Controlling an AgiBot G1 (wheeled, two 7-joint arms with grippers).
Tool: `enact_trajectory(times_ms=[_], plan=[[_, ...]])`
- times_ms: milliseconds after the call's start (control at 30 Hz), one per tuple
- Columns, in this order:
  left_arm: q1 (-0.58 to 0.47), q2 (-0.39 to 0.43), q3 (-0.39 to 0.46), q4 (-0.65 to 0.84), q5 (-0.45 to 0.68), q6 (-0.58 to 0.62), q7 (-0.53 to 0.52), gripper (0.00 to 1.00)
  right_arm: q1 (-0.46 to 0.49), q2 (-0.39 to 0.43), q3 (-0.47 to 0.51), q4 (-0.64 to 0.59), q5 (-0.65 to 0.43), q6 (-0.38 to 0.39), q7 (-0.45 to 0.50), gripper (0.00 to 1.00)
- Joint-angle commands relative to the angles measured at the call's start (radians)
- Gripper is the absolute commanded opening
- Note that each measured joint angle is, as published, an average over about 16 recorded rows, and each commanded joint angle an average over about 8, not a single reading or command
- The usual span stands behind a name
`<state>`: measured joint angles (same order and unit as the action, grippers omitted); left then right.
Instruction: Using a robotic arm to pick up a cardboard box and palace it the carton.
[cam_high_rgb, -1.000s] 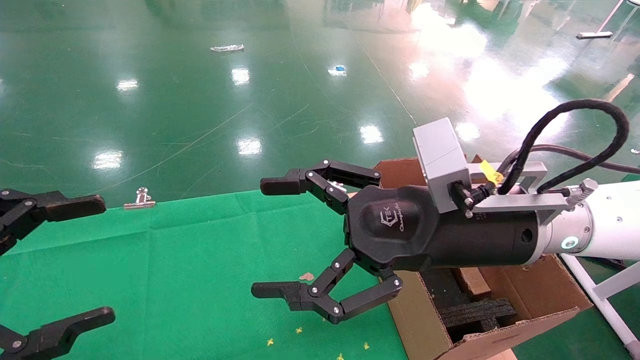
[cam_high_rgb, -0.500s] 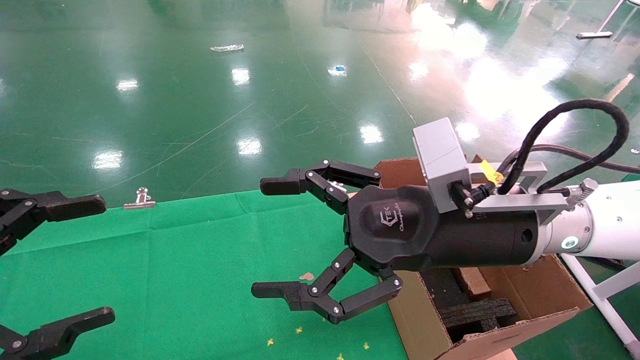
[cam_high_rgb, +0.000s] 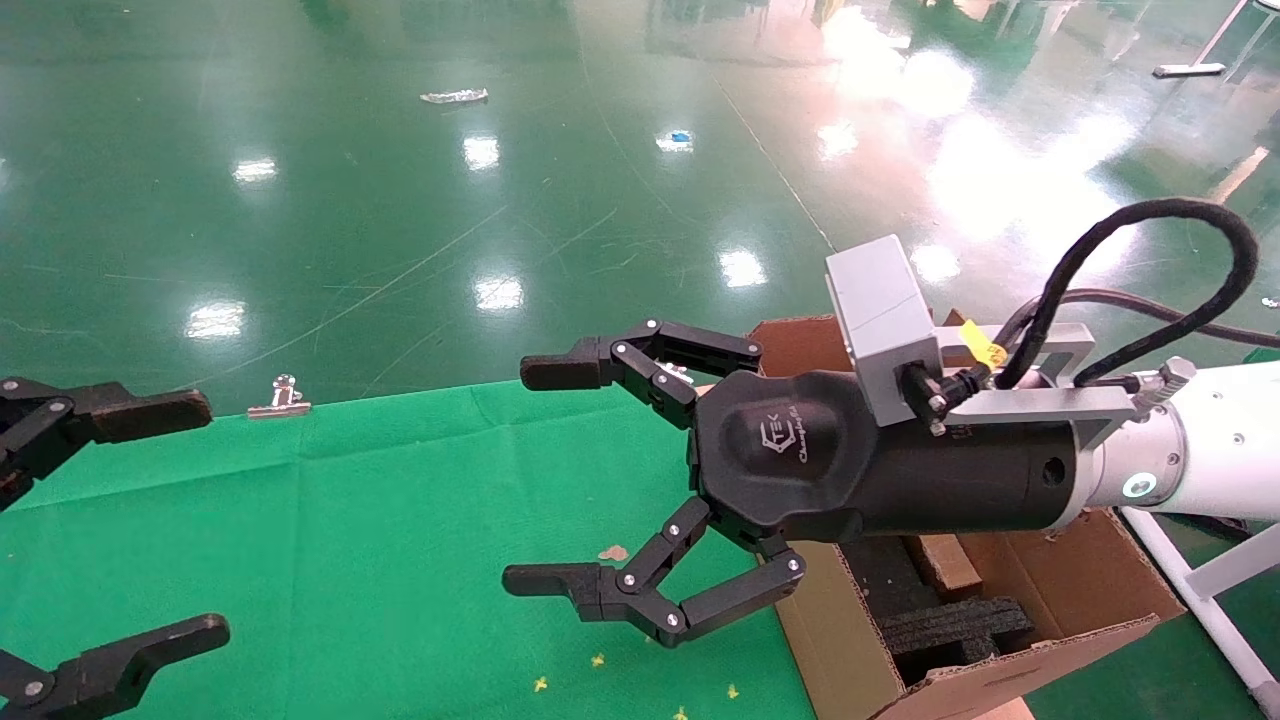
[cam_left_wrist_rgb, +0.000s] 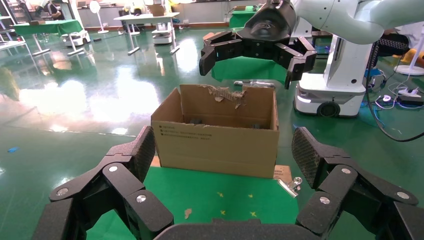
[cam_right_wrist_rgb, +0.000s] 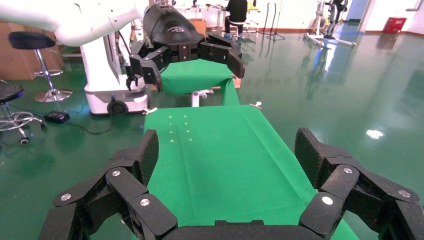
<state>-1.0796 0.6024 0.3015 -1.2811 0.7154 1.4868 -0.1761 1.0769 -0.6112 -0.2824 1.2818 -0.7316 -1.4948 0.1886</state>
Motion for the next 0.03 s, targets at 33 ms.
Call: enact_trajectory(times_ms=[33], plan=[[0.000, 0.000, 0.000, 0.000, 0.000, 0.000, 0.000, 1.00, 0.000, 0.000, 0.000, 0.000, 0.000, 0.000, 0.000, 1.00]])
